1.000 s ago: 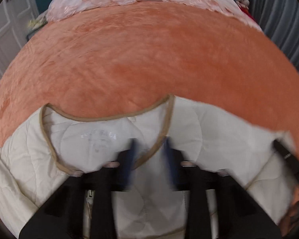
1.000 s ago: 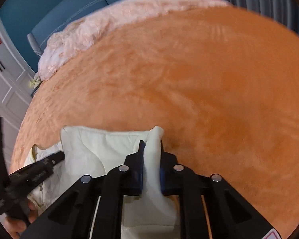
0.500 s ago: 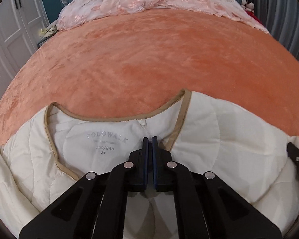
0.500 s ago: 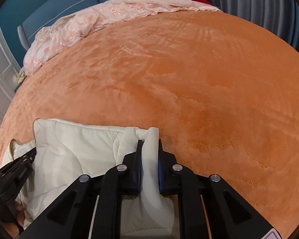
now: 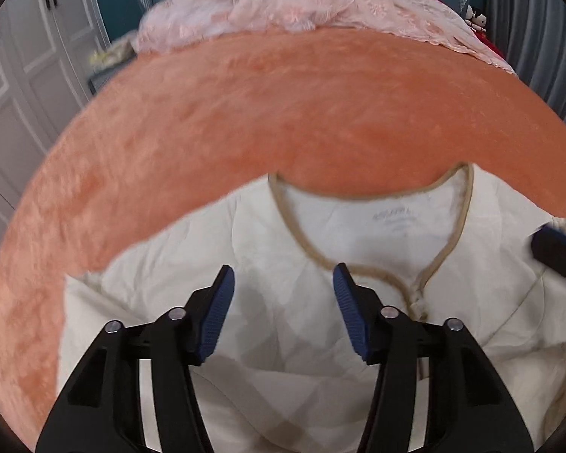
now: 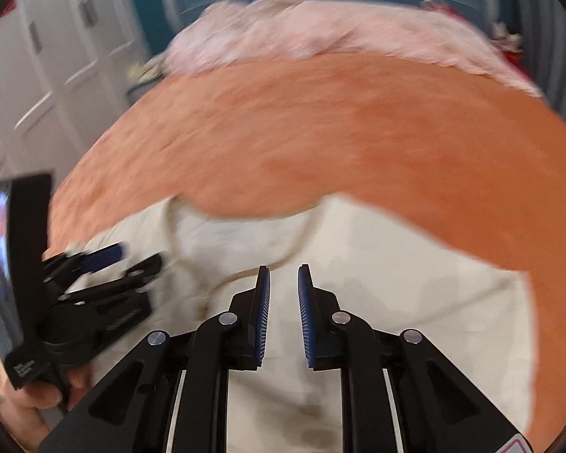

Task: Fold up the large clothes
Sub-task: 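Lift the collar with both grippers and fold it toward the hem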

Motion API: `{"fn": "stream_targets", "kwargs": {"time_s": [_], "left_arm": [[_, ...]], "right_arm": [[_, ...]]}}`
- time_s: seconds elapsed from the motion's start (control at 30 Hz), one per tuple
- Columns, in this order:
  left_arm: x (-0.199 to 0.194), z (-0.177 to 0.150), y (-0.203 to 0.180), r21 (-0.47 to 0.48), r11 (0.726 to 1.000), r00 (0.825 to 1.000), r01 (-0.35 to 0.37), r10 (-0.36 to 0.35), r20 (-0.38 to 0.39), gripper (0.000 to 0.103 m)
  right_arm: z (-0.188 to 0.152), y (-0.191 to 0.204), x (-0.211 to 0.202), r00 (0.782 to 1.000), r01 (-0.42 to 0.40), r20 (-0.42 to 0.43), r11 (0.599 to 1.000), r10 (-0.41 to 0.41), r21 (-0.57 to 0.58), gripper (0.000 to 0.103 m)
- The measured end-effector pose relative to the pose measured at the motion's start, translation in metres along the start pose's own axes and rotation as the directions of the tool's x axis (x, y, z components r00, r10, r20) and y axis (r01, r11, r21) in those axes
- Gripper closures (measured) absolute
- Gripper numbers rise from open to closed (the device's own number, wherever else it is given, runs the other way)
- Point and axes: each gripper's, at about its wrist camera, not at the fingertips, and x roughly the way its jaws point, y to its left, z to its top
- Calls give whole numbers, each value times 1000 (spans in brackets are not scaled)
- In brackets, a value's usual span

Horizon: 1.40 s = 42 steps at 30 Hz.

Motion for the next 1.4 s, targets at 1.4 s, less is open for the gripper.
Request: {"fn": "stream_targets", "kwargs": {"time_s": [1.4], "left_arm": [[34,-20,-4,-12,997,986,-75,76,150,66]], "right_arm": [[-16,-21,72,992,99,63,988,-106,116,103]]}}
